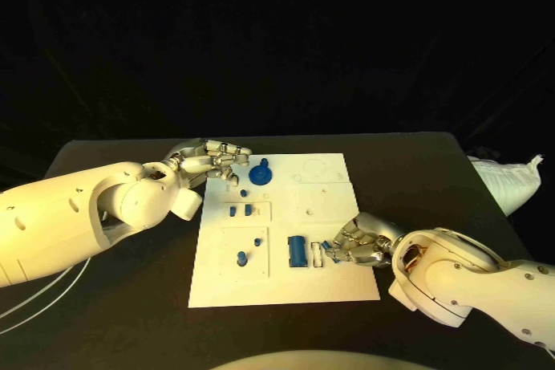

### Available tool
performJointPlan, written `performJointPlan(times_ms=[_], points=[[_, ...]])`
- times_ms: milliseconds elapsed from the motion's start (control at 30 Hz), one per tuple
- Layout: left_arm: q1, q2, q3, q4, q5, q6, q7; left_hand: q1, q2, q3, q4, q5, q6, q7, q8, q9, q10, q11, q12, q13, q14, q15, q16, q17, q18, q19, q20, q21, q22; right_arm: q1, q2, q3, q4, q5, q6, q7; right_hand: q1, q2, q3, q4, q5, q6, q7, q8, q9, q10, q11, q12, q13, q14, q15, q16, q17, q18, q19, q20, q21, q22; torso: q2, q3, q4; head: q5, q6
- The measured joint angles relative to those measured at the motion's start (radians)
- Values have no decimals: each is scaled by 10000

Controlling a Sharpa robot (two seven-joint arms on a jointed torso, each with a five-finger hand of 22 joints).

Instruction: Assemble the parts on the task board

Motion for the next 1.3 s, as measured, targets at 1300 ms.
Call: performJointPlan(times_ms=[1300], points=[[0, -1, 0, 38, 0, 7, -24, 0, 0, 1, 0, 0, 0, 0, 0, 0, 1, 0, 0, 5, 1, 1, 1, 0, 0, 0, 0, 0, 2, 25, 598, 30, -137, -937, 948, -458, -650, -73, -634, 577, 600, 59, -60, 72, 118, 131, -45, 245, 229, 0, 0, 0, -3, 0, 34, -34, 1, 49, 1, 9, -15, 93, -81]])
